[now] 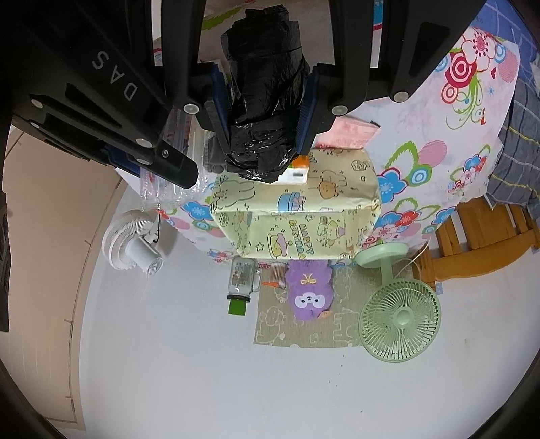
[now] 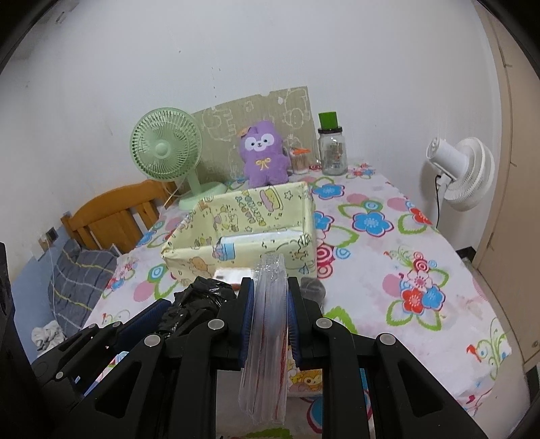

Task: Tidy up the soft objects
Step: 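Lift the black bundle with the left gripper while the right gripper lifts the clear bag, then lower the black bundle into the box with the left gripper while the right lowers the bag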

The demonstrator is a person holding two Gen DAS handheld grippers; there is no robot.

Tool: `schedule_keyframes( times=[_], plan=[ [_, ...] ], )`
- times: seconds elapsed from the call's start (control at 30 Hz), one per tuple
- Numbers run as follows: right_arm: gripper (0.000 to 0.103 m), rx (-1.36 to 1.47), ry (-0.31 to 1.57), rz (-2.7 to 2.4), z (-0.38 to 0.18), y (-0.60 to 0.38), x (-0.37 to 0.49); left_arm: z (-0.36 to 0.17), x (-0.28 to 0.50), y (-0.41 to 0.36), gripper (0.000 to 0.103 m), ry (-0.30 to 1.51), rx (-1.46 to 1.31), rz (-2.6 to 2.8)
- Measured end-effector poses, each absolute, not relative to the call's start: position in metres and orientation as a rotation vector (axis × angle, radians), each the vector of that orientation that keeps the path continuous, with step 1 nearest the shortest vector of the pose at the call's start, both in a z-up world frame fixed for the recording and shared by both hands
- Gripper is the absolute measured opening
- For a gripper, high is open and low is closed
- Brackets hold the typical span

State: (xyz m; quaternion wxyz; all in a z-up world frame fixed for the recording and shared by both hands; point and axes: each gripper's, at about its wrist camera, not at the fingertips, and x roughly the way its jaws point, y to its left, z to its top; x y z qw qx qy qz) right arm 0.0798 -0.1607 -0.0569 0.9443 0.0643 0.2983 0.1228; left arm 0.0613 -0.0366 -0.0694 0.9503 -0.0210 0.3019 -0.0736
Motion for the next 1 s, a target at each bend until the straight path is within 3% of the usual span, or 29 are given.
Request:
schedule_keyframes(
  times=[1.0],
  plan=[
    [0.022, 0.094, 0.502, 0.245, -0.012, -0.153, 0.095, -0.025, 0.082, -0.034, 0.037, 0.517, -0.015, -0.127]
  ],
)
